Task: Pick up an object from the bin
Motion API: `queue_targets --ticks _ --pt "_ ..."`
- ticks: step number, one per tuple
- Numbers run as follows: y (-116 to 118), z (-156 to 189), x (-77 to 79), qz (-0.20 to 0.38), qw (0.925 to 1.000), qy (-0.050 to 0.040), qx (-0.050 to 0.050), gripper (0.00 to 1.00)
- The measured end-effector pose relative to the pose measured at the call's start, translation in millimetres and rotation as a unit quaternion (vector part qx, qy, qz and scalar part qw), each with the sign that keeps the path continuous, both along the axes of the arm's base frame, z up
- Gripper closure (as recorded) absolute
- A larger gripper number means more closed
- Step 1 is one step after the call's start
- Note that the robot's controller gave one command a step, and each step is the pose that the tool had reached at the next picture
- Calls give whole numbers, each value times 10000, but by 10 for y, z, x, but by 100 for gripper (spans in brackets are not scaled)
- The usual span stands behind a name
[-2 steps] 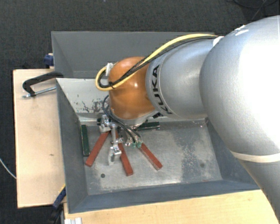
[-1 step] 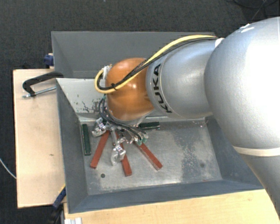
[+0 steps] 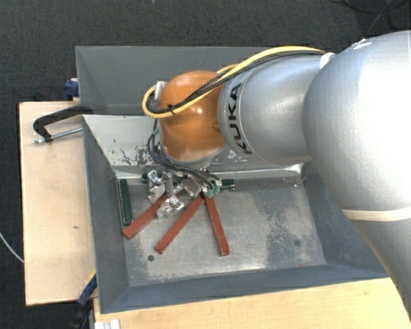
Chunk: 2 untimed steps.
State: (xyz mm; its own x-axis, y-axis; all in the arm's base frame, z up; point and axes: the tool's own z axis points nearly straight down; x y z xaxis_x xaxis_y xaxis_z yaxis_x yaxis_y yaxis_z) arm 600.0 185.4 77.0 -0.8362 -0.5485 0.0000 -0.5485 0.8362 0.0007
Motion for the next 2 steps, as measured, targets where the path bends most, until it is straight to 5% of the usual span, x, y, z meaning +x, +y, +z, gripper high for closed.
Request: queue_targets --ticks 1,2 --pt "0 0 1 -1 10000 -2 2 100" --pt "-260 1999 -28 127 9999 -69 19 100"
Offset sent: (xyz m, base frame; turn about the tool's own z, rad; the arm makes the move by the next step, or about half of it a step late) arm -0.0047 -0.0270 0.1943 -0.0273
